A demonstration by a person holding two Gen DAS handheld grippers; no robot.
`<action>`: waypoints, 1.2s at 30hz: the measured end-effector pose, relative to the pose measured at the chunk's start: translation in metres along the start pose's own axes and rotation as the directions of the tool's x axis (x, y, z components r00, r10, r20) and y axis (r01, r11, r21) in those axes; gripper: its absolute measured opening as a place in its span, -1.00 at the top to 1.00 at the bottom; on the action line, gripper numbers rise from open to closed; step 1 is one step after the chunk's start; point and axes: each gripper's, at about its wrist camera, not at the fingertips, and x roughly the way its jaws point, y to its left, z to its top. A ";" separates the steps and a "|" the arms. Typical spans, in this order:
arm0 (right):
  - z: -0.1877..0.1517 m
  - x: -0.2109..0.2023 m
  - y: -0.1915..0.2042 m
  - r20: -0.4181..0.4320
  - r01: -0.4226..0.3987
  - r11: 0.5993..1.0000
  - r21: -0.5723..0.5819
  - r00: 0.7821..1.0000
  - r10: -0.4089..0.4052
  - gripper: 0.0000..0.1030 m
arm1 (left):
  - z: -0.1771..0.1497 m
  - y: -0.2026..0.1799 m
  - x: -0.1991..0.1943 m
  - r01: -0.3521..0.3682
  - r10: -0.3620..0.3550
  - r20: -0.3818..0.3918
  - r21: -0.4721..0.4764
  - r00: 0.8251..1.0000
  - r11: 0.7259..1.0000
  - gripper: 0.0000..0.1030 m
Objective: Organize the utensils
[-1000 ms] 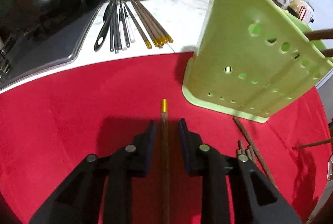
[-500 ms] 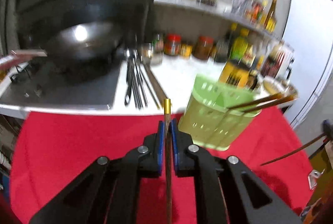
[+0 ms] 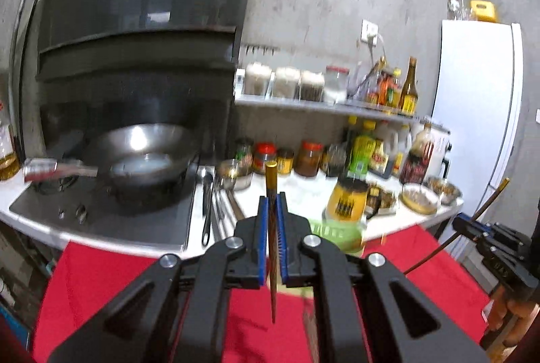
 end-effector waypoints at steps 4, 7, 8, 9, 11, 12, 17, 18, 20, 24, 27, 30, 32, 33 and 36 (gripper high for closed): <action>0.032 0.010 0.000 0.059 0.010 1.000 -0.005 0.998 -0.009 0.87 | 0.036 -0.013 0.003 0.022 -0.023 0.081 0.020 0.996 1.000 1.00; 0.050 0.019 0.001 0.089 -0.007 1.000 -0.001 0.996 0.007 0.87 | 0.057 -0.026 0.013 0.024 -0.028 0.110 0.041 0.993 0.999 1.00; 0.052 0.022 0.002 0.084 -0.013 1.000 0.000 0.996 0.012 0.87 | 0.060 -0.031 0.020 0.018 -0.023 0.085 0.052 0.996 0.999 1.00; 0.053 0.025 0.002 0.079 -0.013 1.000 0.003 0.997 0.013 0.87 | 0.059 -0.033 0.024 0.025 -0.029 0.060 0.059 0.998 0.998 1.00; 0.048 0.027 0.003 0.074 -0.004 1.000 0.003 0.997 0.004 0.87 | 0.049 -0.032 0.037 -0.015 0.014 0.012 0.057 1.000 0.998 1.00; 0.042 0.026 0.002 0.073 0.001 1.000 0.001 0.997 -0.001 0.87 | 0.039 -0.028 0.046 -0.037 0.039 -0.024 0.060 0.999 0.998 1.00; 0.019 0.030 -0.003 0.030 0.000 1.000 -0.003 1.000 0.000 0.87 | -0.018 0.020 0.106 -0.072 0.066 -0.241 -0.020 0.968 0.997 1.00; 0.015 0.030 -0.004 0.021 -0.001 1.000 -0.001 1.000 0.001 0.87 | -0.033 0.032 0.124 -0.077 0.057 -0.305 -0.054 0.951 0.996 1.00; 0.008 0.035 -0.005 0.002 0.002 1.000 0.001 1.000 -0.002 0.87 | -0.056 0.048 0.152 -0.088 0.049 -0.387 -0.083 0.921 0.993 0.69; -0.002 0.042 -0.008 -0.027 0.012 1.000 0.003 1.000 -0.012 0.87 | -0.092 0.073 0.202 -0.144 0.065 -0.478 -0.131 0.876 0.981 0.27; -0.005 0.051 -0.008 -0.041 0.019 1.000 0.000 0.999 -0.019 0.87 | -0.106 0.080 0.233 -0.117 -0.007 -0.525 -0.204 0.851 0.972 0.60; -0.006 0.059 -0.007 -0.048 0.028 1.000 -0.005 0.998 -0.028 0.87 | -0.112 0.078 0.258 -0.109 -0.036 -0.555 -0.225 0.831 0.968 0.61; -0.006 0.063 -0.007 -0.051 0.031 0.999 -0.009 0.998 -0.031 0.87 | -0.115 0.077 0.271 -0.106 -0.053 -0.565 -0.244 0.823 0.964 0.61; -0.007 0.065 -0.007 -0.052 0.032 0.999 -0.009 0.998 -0.033 0.87 | -0.116 0.077 0.276 -0.105 -0.059 -0.571 -0.251 0.819 0.962 0.61; -0.007 0.070 -0.009 -0.056 0.031 0.999 -0.009 0.998 -0.032 0.87 | -0.120 0.075 0.287 -0.116 -0.053 -0.586 -0.247 0.808 0.962 0.61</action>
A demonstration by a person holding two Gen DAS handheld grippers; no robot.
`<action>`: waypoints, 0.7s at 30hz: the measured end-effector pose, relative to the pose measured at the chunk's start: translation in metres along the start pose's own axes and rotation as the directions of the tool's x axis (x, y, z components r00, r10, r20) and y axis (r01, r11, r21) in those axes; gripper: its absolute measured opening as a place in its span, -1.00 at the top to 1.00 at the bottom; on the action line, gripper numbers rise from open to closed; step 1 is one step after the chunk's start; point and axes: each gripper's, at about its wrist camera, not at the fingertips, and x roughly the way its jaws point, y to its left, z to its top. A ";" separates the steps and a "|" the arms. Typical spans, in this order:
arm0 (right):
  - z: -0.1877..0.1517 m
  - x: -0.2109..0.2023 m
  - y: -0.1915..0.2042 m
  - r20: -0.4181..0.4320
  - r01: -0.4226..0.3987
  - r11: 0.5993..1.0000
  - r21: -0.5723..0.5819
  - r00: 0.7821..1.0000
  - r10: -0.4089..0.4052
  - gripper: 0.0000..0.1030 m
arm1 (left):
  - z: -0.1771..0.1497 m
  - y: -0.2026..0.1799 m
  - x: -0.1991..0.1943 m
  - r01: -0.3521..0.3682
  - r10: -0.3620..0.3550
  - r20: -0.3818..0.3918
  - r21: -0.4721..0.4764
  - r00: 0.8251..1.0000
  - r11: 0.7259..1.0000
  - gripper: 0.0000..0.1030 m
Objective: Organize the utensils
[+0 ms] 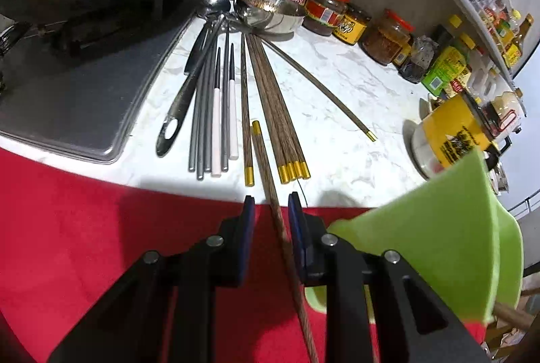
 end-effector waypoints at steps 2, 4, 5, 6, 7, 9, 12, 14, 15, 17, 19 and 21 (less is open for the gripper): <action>-0.001 0.003 0.000 -0.002 0.000 1.000 -0.001 1.000 0.000 0.87 | 0.003 -0.001 0.007 -0.015 0.015 -0.012 -0.002 1.000 1.000 0.62; -0.001 0.005 -0.001 -0.004 -0.002 1.000 -0.001 1.000 0.002 0.87 | 0.006 0.000 0.013 -0.022 0.022 -0.020 -0.005 1.000 1.000 0.62; -0.001 0.006 -0.001 -0.005 -0.002 1.000 -0.001 1.000 0.002 0.87 | 0.007 0.001 0.015 -0.022 0.021 -0.026 -0.010 0.999 1.000 0.62; -0.002 0.007 -0.001 -0.008 -0.004 1.000 0.001 1.000 0.004 0.87 | 0.008 0.002 0.019 -0.019 0.019 -0.032 -0.017 0.999 1.000 0.62; -0.002 0.008 -0.001 -0.009 -0.005 1.000 0.002 1.000 0.005 0.87 | 0.009 0.003 0.020 -0.017 0.016 -0.036 -0.022 0.999 1.000 0.62; -0.003 0.009 -0.002 -0.011 -0.002 1.000 0.003 1.000 0.002 0.87 | 0.011 0.006 0.026 0.002 -0.004 -0.048 -0.038 0.999 0.999 0.62; -0.003 0.011 -0.006 -0.014 0.002 1.000 0.009 1.000 -0.002 0.87 | 0.013 0.007 0.033 0.010 -0.013 -0.057 -0.051 0.998 0.999 0.65; -0.003 0.011 -0.007 -0.016 0.006 1.000 0.011 1.000 -0.005 0.87 | 0.013 0.007 0.036 0.014 -0.017 -0.060 -0.051 0.998 0.999 0.78; -0.003 0.012 -0.008 -0.017 0.007 1.000 0.013 1.000 -0.007 0.87 | 0.013 0.007 0.036 0.014 -0.017 -0.057 -0.052 0.998 0.999 0.84; -0.004 0.012 -0.008 -0.021 0.010 1.000 0.015 1.000 -0.009 0.87 | 0.013 0.008 0.037 0.017 -0.021 -0.058 -0.055 0.998 0.998 0.87; -0.005 0.012 -0.009 -0.023 0.011 1.000 0.019 1.000 -0.010 0.87 | 0.011 0.006 0.028 0.024 -0.026 -0.030 -0.046 0.999 0.999 0.88; -0.004 0.010 -0.010 -0.024 0.009 1.000 0.025 1.000 -0.008 0.87 | 0.010 0.006 0.014 0.038 -0.038 0.001 -0.045 0.999 0.998 0.88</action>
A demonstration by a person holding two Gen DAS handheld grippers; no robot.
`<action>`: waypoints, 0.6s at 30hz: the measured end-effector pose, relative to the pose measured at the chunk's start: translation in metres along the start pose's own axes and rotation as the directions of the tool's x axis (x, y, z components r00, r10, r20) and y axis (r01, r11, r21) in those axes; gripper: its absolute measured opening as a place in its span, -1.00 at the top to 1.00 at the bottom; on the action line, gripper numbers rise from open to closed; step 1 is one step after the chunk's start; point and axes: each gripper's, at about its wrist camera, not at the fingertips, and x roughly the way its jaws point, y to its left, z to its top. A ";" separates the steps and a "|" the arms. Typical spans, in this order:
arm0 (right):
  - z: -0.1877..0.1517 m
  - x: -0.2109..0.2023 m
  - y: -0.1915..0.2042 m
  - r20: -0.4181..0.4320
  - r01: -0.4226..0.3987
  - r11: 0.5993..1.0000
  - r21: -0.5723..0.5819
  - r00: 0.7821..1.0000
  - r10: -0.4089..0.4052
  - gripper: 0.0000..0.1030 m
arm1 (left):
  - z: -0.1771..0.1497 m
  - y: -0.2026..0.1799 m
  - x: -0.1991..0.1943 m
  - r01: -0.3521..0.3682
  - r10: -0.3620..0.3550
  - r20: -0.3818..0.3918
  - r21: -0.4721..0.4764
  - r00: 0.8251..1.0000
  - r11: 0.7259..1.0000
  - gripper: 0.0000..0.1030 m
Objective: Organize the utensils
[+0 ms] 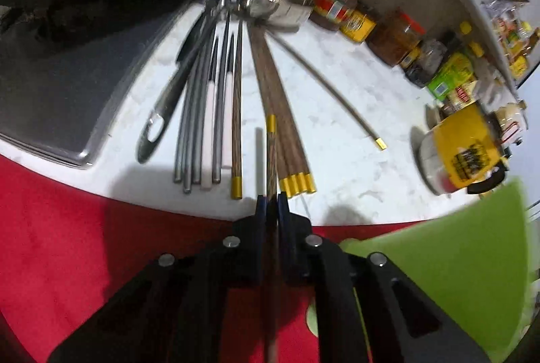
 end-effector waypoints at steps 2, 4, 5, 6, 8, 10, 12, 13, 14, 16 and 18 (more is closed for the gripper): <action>0.000 -0.002 -0.001 0.003 -0.001 1.000 0.004 1.000 0.001 0.87 | -0.002 0.000 -0.028 0.025 -0.025 0.052 0.000 0.998 1.000 0.88; 0.001 -0.006 0.000 0.007 -0.008 1.000 0.008 1.000 0.008 0.87 | -0.005 -0.001 -0.051 0.036 -0.037 0.095 0.014 0.995 0.999 0.88; 0.002 -0.008 0.000 0.008 -0.008 1.000 0.008 1.000 0.008 0.87 | -0.008 -0.003 -0.068 0.045 -0.047 0.125 0.023 0.991 0.999 0.88; 0.003 -0.010 0.001 0.011 -0.010 1.000 0.008 1.000 0.010 0.87 | -0.010 -0.005 -0.083 0.049 -0.053 0.154 0.032 0.987 0.998 0.88; 0.004 -0.014 0.001 0.018 -0.012 1.000 0.009 1.000 0.012 0.87 | -0.015 -0.011 -0.119 0.062 -0.073 0.229 0.057 0.971 0.996 0.88; 0.007 -0.018 0.002 0.037 -0.011 1.000 0.010 0.999 0.011 0.87 | -0.018 -0.017 -0.151 0.075 -0.095 0.301 0.076 0.949 0.994 0.88; 0.012 -0.022 0.004 0.062 -0.018 1.000 0.008 0.998 0.018 0.87 | -0.021 -0.026 -0.183 0.099 -0.129 0.381 0.098 0.916 0.990 0.88; 0.015 -0.022 0.004 0.073 -0.021 1.000 0.006 0.997 0.021 0.87 | -0.022 -0.032 -0.196 0.114 -0.150 0.411 0.111 0.899 0.987 0.88; 0.019 -0.023 0.005 0.085 -0.021 1.000 0.001 0.996 0.021 0.87 | -0.023 -0.040 -0.209 0.127 -0.171 0.448 0.126 0.878 0.984 0.88; 0.029 -0.024 0.008 0.120 -0.026 1.000 -0.008 0.992 0.026 0.87 | -0.022 -0.057 -0.231 0.136 -0.201 0.517 0.161 0.832 0.978 0.88; 0.035 -0.026 0.010 0.148 -0.025 1.000 -0.015 0.989 0.027 0.87 | -0.017 -0.076 -0.245 0.153 -0.238 0.570 0.193 0.786 0.969 0.88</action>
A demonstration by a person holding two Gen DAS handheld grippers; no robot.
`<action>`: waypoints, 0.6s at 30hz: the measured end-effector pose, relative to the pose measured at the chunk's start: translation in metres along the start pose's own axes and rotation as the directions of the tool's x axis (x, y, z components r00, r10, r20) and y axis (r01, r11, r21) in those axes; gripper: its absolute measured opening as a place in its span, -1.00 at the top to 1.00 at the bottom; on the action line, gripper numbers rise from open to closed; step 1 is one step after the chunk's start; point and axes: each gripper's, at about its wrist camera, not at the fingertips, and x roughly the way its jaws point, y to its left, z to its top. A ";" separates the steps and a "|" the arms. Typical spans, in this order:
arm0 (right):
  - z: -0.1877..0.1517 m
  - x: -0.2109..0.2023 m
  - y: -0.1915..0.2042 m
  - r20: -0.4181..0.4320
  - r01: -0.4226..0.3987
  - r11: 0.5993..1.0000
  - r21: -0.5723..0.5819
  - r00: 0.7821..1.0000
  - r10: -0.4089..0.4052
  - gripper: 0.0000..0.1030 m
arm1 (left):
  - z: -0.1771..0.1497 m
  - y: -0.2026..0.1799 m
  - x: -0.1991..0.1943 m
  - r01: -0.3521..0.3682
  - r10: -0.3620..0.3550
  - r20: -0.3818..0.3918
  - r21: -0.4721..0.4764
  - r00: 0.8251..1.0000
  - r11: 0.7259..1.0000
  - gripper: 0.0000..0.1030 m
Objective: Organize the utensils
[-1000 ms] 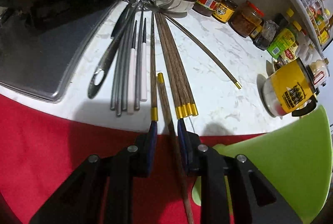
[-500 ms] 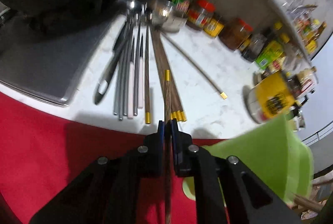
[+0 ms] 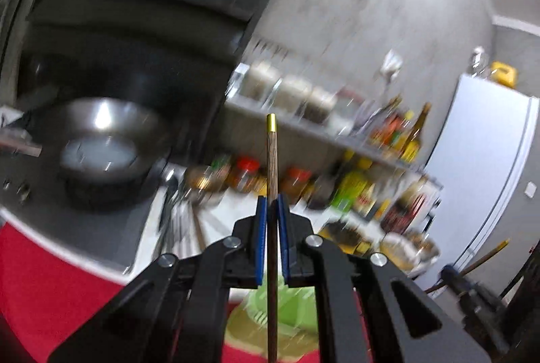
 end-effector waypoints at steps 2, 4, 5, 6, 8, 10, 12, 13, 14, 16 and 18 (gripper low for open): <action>0.008 -0.001 0.001 0.037 -0.003 1.000 -0.004 0.999 0.003 0.87 | 0.009 -0.015 0.006 0.008 -0.009 0.041 0.026 0.999 1.000 0.88; 0.013 0.000 0.001 0.067 -0.011 1.000 -0.004 0.998 0.011 0.87 | 0.013 -0.024 0.021 0.012 -0.015 0.053 0.043 0.999 0.999 0.88; 0.015 0.001 0.001 0.077 -0.010 1.000 -0.007 0.997 0.011 0.87 | 0.013 -0.026 0.028 0.005 -0.008 0.055 0.052 0.998 0.999 0.88; 0.017 0.004 0.001 0.090 -0.009 1.000 -0.012 0.996 0.010 0.87 | 0.012 -0.027 0.038 0.004 -0.008 0.056 0.063 0.998 0.998 0.88; 0.018 0.010 0.000 0.103 -0.009 1.000 -0.016 0.995 0.011 0.87 | 0.011 -0.025 0.060 0.000 -0.003 0.048 0.068 0.999 0.998 0.88; 0.018 0.018 -0.002 0.104 -0.016 1.000 -0.015 0.994 0.018 0.87 | 0.009 -0.020 0.077 0.006 -0.009 0.044 0.061 0.999 0.998 0.88; 0.016 0.028 -0.003 0.097 -0.025 1.000 -0.008 0.995 0.026 0.87 | 0.006 -0.013 0.098 0.020 -0.022 0.034 0.040 0.999 0.999 0.88; 0.016 0.032 -0.002 0.095 -0.030 1.000 -0.006 0.995 0.031 0.87 | 0.004 -0.010 0.102 0.016 -0.018 0.034 0.038 0.999 0.999 0.88; 0.016 0.035 -0.002 0.094 -0.032 0.999 -0.005 0.995 0.032 0.87 | 0.002 -0.008 0.110 0.011 -0.013 0.036 0.043 0.999 0.999 0.88; 0.016 0.039 -0.001 0.097 -0.040 0.999 -0.007 0.994 0.040 0.87 | -0.002 -0.004 0.120 0.005 -0.007 0.034 0.046 0.999 0.999 0.88; 0.018 0.041 0.002 0.108 -0.047 0.999 -0.011 0.993 0.048 0.87 | -0.005 -0.002 0.125 -0.001 -0.001 0.035 0.052 0.999 0.999 0.88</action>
